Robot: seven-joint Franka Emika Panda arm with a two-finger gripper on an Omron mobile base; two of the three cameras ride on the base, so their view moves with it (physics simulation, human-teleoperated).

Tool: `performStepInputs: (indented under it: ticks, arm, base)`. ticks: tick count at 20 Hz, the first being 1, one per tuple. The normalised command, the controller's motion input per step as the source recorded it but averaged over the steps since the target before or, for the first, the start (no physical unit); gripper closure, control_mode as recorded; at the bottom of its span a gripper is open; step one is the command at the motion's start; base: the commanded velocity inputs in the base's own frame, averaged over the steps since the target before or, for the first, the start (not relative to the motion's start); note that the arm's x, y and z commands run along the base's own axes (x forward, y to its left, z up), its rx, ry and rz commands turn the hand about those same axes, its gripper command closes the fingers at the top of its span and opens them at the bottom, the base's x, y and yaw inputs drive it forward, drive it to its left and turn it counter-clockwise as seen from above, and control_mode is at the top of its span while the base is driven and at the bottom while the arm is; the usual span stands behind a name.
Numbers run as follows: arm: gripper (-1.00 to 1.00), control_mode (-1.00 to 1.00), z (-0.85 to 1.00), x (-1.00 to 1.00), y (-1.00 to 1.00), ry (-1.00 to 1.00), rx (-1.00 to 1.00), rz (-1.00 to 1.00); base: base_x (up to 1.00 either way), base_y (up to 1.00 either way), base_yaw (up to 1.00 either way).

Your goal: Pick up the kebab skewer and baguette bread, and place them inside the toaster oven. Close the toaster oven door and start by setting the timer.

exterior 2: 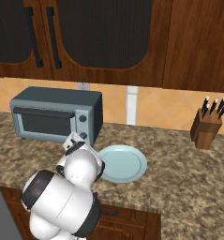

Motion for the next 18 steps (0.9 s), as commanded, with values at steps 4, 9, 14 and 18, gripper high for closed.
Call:
performStepInputs:
  ticks: [4,9,14,18]
  arm:
    - [-1.00,-1.00,-0.13,0.08,0.00,-0.10,0.00,0.00]
    - [-1.00,-1.00,-0.19,0.03,0.00,-0.10,-0.02,0.02]
    - [-1.00,-1.00,-0.19,0.03,0.00,-0.09,-0.02,0.04]
    - [-1.00,-1.00,-0.19,0.04,0.00,-0.06,-0.01,0.05]
  base:
    - [0.00,0.00,0.00]
    - [0.00,0.00,0.00]
    - [0.00,0.00,0.00]
    - [0.00,0.00,0.00]
